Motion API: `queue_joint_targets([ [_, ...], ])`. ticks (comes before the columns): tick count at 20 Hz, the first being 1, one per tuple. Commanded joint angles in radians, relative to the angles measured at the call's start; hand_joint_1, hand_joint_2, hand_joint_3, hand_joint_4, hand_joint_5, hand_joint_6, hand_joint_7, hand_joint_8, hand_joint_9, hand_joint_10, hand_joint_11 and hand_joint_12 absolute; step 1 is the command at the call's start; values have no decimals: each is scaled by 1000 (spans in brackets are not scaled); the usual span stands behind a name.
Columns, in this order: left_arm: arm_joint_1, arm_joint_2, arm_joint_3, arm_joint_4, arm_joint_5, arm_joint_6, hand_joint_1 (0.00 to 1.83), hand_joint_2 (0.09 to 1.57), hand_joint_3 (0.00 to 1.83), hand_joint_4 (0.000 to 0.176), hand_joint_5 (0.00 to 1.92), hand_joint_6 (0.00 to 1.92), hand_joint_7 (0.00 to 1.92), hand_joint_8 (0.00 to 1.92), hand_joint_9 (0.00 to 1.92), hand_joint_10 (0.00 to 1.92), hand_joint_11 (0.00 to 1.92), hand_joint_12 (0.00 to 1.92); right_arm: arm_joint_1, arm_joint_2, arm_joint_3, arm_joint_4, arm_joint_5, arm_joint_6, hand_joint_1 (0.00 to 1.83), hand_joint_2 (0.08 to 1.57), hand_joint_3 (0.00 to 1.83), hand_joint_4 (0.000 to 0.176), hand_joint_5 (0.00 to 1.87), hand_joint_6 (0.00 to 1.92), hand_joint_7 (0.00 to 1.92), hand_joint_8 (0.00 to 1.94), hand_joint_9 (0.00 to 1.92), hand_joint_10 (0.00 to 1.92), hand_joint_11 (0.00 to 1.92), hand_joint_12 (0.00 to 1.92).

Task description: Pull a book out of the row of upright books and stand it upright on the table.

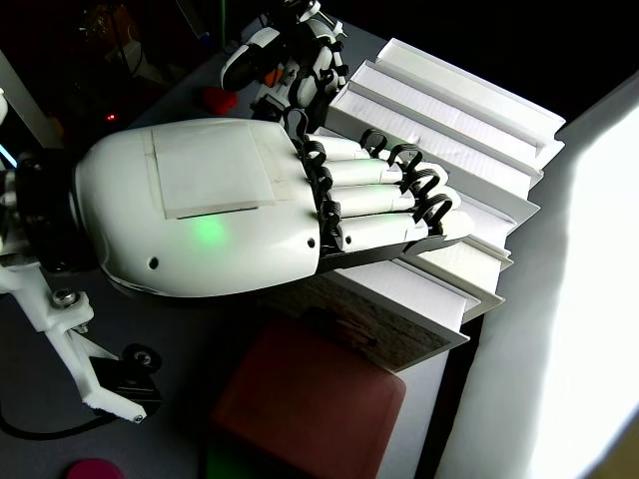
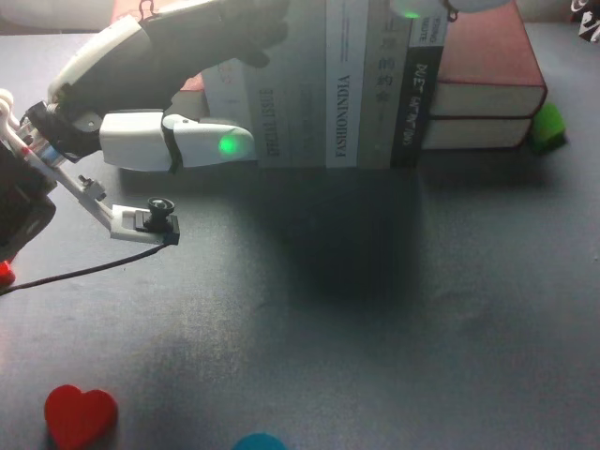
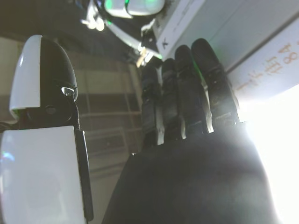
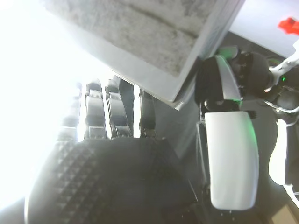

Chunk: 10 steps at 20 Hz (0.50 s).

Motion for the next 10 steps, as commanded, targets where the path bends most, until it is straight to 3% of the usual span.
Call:
queue_joint_targets([
  [1,0,-4,-5,-59,-107,-9,1100,961,0,15,395,1,307,0,346,47,0,1233,-5,6,-18,-4,61,8,632,1102,0,175,260,7,0,0,0,0,0,0],
  [2,1,-4,-6,-61,-108,-9,1085,976,5,29,377,1,301,0,334,40,0,1175,-8,20,-36,-19,62,12,405,1073,0,176,248,1,0,0,0,0,0,0],
  [4,5,-3,-11,-64,-108,-9,1084,980,5,38,374,0,310,2,328,35,0,1119,-9,57,-80,-44,64,14,371,1096,0,176,205,0,0,0,0,0,0,0],
  [5,9,-1,-14,-67,-108,-9,1076,980,4,27,365,0,307,1,324,32,0,1110,-9,71,-105,-52,66,14,328,1153,17,176,115,0,0,0,0,0,0,0],
  [6,12,0,-16,-69,-108,-9,1072,985,5,20,356,1,303,1,328,33,0,1146,-9,77,-115,-52,73,15,319,1168,21,176,87,0,0,0,0,0,0,0],
  [7,15,0,-18,-70,-109,-9,1089,1011,11,22,343,0,275,0,310,24,0,1081,-9,92,-130,-52,88,21,496,1185,16,176,138,18,0,0,0,0,0,0],
  [9,15,-1,-19,-71,-111,-9,1101,1015,10,23,341,0,278,2,305,22,0,1076,-9,125,-165,-55,107,21,507,1177,11,172,161,26,0,0,0,0,0,0],
  [10,16,-1,-21,-72,-113,-9,1094,1018,11,25,341,1,279,3,303,20,0,1077,-9,147,-190,-59,122,21,455,1178,10,156,167,24,0,0,0,0,0,0],
])
